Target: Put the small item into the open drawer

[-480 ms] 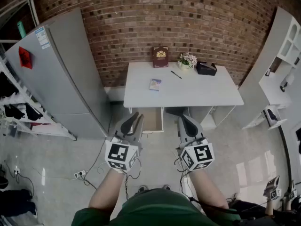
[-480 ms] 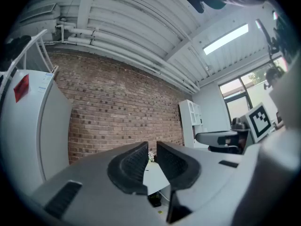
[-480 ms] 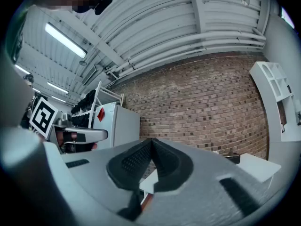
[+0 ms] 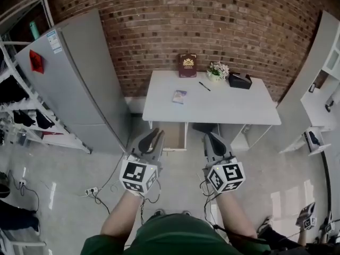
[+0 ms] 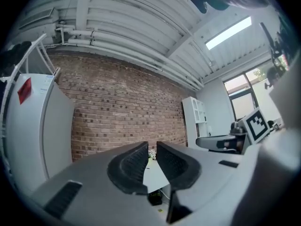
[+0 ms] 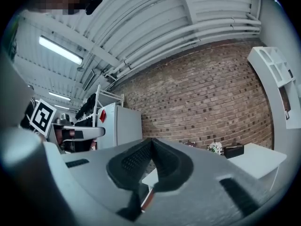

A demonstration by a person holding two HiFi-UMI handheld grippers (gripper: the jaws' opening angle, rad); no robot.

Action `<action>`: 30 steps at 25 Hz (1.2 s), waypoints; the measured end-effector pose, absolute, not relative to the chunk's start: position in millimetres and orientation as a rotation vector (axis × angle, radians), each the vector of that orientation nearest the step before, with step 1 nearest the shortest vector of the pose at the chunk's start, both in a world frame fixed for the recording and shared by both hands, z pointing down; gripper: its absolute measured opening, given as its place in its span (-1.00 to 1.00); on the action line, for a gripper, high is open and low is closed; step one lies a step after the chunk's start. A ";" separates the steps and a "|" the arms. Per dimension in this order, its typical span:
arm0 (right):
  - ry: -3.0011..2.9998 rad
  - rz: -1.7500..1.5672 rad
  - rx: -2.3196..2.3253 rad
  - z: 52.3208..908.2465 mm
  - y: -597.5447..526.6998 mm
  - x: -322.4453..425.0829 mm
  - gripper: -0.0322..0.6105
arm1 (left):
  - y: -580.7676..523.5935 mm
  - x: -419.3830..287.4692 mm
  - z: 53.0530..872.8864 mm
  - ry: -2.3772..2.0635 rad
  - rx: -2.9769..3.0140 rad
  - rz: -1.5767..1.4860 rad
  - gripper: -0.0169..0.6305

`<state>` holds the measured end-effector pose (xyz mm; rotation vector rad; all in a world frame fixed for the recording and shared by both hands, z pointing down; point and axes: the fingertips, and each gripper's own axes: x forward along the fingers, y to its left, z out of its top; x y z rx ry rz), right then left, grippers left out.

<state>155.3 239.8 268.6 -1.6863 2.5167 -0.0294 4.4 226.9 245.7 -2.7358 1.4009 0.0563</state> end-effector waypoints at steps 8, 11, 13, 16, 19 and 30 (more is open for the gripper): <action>2.544 -0.119 -1.642 290.2 237.3 175.6 -0.89 | 237.2 14.1 262.9 1.492 -2.709 -0.014 -0.79; 2.550 -0.146 -1.637 296.9 232.2 178.6 -0.89 | 233.0 13.8 270.1 1.517 -2.712 -0.032 -0.79; 2.554 -0.160 -1.638 301.2 224.4 177.8 -0.89 | 224.7 11.4 273.6 1.528 -2.713 -0.035 -0.79; 2.561 -0.170 -1.648 307.2 211.5 174.4 -0.89 | 207.4 6.1 279.1 1.537 -2.720 -0.026 -0.79; 2.565 -0.161 -1.675 310.0 197.3 172.4 -0.89 | 187.1 0.9 280.6 1.526 -2.743 0.025 -0.79; 2.545 -0.120 -1.816 309.2 114.4 144.0 -0.89 | 87.5 -28.1 289.9 1.408 -2.823 0.063 -0.79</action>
